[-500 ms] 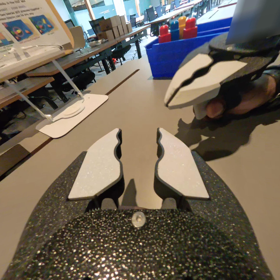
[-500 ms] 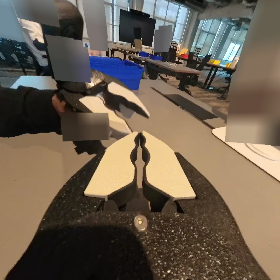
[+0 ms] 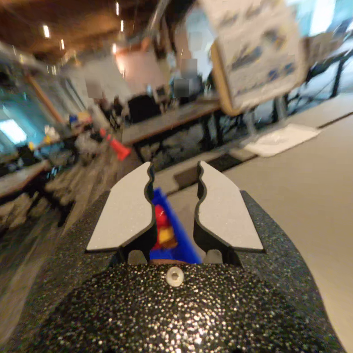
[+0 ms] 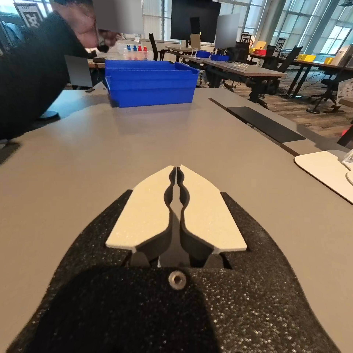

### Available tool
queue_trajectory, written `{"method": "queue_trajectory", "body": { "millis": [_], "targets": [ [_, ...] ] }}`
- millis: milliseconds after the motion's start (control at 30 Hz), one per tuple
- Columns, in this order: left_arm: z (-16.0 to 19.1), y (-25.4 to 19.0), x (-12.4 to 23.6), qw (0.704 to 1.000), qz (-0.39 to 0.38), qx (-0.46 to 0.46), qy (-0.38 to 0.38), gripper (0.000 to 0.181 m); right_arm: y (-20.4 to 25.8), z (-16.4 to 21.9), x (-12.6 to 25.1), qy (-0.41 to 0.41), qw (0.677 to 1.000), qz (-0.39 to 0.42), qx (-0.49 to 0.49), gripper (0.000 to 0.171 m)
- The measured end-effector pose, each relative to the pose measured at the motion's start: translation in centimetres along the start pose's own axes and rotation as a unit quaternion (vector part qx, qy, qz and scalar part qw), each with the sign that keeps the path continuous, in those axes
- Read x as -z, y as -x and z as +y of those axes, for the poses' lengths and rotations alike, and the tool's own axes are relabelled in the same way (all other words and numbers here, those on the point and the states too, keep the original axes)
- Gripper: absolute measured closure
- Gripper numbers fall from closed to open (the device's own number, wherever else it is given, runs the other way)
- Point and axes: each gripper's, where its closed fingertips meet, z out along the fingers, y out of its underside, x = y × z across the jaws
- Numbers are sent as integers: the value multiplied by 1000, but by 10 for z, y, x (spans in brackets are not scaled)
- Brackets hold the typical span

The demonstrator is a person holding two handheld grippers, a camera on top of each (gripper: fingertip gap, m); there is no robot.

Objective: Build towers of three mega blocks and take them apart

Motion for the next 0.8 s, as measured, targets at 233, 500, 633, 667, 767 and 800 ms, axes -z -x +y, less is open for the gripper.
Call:
{"method": "queue_trajectory", "body": {
  "millis": [233,500,633,667,767,800],
  "targets": [
    [175,100,-27,940,-68,71,326,134,-3,3,-6,15,1000,4,-2,171],
    [236,131,-55,892,-106,93,429,129,-5,7,-15,34,999,4,1,171],
    [246,125,-68,895,-96,70,430,142,-2,9,-17,41,999,0,13,171],
    [246,124,-69,895,-100,74,428,144,-1,9,-17,42,999,-1,16,171],
    [226,114,-75,912,-81,60,397,145,1,10,-17,45,999,-3,22,171],
    [211,110,-80,925,-70,51,370,145,1,10,-17,45,999,-4,23,171]
  ]
}}
